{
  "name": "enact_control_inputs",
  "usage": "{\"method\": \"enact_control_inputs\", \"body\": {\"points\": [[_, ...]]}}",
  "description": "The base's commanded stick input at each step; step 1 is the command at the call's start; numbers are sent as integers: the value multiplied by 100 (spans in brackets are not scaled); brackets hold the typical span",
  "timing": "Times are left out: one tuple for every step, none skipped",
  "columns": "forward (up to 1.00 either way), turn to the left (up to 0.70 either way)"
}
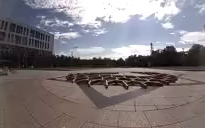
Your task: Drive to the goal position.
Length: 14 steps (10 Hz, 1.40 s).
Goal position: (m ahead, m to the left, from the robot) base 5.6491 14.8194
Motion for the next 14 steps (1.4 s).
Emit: {"method": "enact_control_inputs", "body": {"points": [[5,-1],[5,-1],[5,-1],[5,-1],[5,0],[5,-1],[5,-1],[5,-1],[5,-1],[5,-1],[5,-1],[5,-1],[5,-1],[5,-1]]}}
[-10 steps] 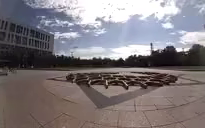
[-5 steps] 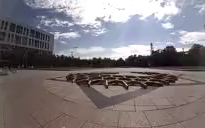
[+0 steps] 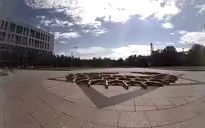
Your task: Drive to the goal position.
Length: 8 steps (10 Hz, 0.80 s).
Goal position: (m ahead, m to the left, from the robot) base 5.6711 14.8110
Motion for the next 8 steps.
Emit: {"method": "enact_control_inputs", "body": {"points": [[5,-1],[5,-1],[5,-1],[5,-1],[5,0],[5,0],[5,-1],[5,-1]]}}
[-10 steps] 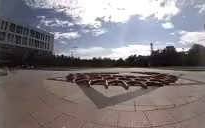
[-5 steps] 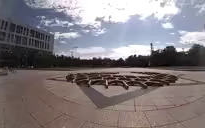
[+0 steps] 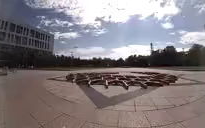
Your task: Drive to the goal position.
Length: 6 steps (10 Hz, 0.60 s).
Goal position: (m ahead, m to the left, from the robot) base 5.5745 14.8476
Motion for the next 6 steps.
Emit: {"method": "enact_control_inputs", "body": {"points": [[5,-1],[5,-1],[5,-1],[5,-1],[5,-1],[5,0]]}}
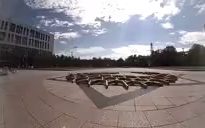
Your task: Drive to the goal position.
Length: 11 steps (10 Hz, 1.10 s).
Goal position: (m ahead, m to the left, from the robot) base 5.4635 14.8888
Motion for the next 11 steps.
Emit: {"method": "enact_control_inputs", "body": {"points": [[5,-1],[5,-1],[5,-1],[5,-1],[5,-1],[5,-1],[5,-1],[5,-1],[5,-1],[5,-1],[5,-1]]}}
